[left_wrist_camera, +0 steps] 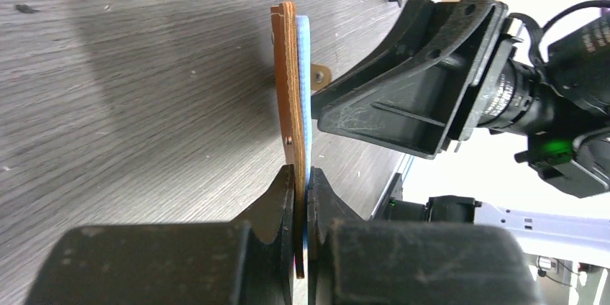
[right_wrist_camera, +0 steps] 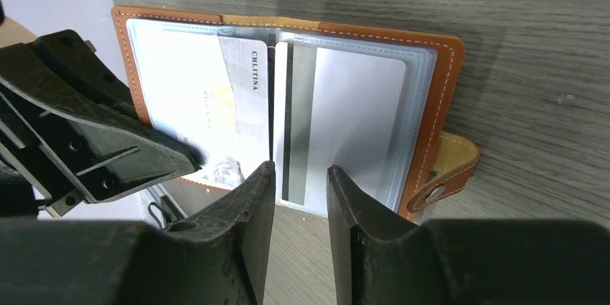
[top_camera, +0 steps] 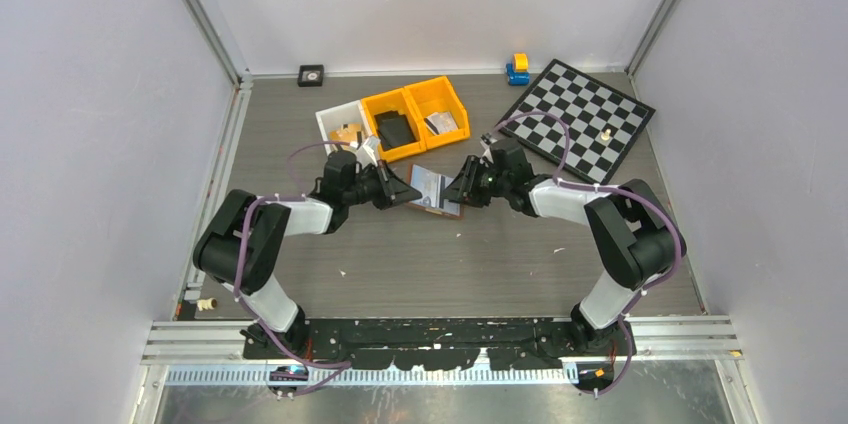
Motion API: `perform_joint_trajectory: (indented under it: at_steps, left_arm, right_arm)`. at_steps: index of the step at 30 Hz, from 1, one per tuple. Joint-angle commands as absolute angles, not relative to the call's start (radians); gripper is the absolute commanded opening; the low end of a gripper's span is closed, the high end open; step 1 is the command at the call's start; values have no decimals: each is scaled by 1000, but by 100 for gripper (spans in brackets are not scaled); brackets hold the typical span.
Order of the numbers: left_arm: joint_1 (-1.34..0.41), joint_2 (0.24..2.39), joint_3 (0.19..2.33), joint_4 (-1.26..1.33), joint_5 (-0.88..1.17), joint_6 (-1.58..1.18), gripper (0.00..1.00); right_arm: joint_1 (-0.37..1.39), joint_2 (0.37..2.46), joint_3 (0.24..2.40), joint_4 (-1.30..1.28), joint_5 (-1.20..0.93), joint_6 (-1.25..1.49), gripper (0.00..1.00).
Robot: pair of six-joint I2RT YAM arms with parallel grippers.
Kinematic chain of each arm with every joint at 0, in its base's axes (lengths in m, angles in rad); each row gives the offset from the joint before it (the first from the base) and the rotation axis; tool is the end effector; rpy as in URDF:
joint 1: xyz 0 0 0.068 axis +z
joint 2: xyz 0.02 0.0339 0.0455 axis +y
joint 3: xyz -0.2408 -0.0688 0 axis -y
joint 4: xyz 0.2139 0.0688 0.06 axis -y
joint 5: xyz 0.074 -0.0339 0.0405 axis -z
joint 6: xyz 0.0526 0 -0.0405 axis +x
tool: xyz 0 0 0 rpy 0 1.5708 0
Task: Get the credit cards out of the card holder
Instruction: Remove the credit card from the card holder.
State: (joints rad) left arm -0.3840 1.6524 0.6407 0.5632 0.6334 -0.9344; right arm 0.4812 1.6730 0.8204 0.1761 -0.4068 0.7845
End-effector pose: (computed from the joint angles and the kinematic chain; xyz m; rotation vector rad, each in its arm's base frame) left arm 0.2747 -0.1446 0.1535 -0.1620 2.2444 -1.4194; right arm 0.2792 0.1693 0.1549 0.1292 2.4332 1.0910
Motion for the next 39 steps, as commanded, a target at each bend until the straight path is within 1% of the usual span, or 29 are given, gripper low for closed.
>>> perform_joint_trajectory:
  at_steps: [1,10,17,25,31,34,36,39]
  left_arm:
    - [-383,1634,627,747,712,-1010,0]
    - [-383,1665,615,869,766,-1095,0]
    - [-383,1705,615,973,803,-1165,0]
    - [-383,1769,611,1148,842,-1277,0]
    - [-377,1759,599,1170,836,-1281,0]
    - [-377,1761,599,1173,836,-1282,0]
    - [-376,1763,598,1175,835,-1282,0]
    - [-373,1760,593,1172,828,-1277,0]
  right_arm:
    - [469,1639,789,323,-482,836,38]
    - [463,1645,769,407,-534,876,41]
    - [459,1650,751,491,-581,913,42]
    - [456,1663,730,598,-629,974,41]
    - [431,1698,701,740,-670,1066,35]
    - [417,1740,684,878,-703,1152,27]
    - [409,1762,678,944,-719,1199,22]
    - [401,1771,671,988,-728,1224,7]
